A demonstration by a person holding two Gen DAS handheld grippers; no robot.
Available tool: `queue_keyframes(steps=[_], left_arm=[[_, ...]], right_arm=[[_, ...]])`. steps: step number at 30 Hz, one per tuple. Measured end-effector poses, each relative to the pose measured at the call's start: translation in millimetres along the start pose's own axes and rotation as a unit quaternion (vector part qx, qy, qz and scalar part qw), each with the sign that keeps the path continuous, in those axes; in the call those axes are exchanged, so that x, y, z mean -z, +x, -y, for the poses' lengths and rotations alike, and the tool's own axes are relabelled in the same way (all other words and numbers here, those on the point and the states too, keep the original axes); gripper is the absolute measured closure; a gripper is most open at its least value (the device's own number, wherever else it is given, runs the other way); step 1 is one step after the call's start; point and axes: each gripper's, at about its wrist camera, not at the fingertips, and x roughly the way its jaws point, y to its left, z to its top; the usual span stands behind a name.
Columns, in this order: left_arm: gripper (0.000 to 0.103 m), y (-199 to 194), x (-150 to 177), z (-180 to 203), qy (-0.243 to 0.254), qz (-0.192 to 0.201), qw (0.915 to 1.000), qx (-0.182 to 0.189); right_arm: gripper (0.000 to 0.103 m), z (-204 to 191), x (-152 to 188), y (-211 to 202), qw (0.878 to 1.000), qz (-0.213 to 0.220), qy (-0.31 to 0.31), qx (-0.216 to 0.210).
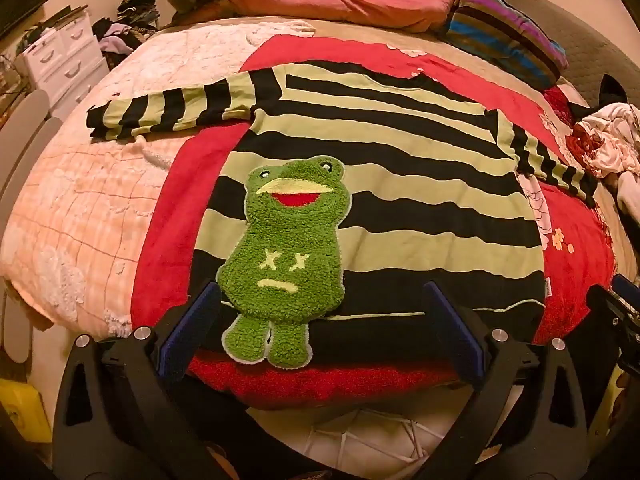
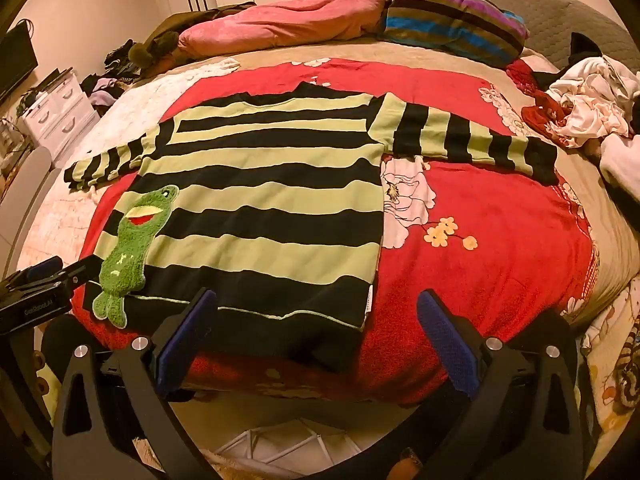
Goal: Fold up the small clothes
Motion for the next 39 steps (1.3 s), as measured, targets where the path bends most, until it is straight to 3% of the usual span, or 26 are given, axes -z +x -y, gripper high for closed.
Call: queue_keyframes(steps=[39], left_arm=[[0.008, -5.3, -0.7, 9.5, 0.013, 0.006, 0.9999, 0.006]], right_arm=[[0.004, 2.2, 2.2, -2.9, 1.0, 0.003, 0.003, 0.01]])
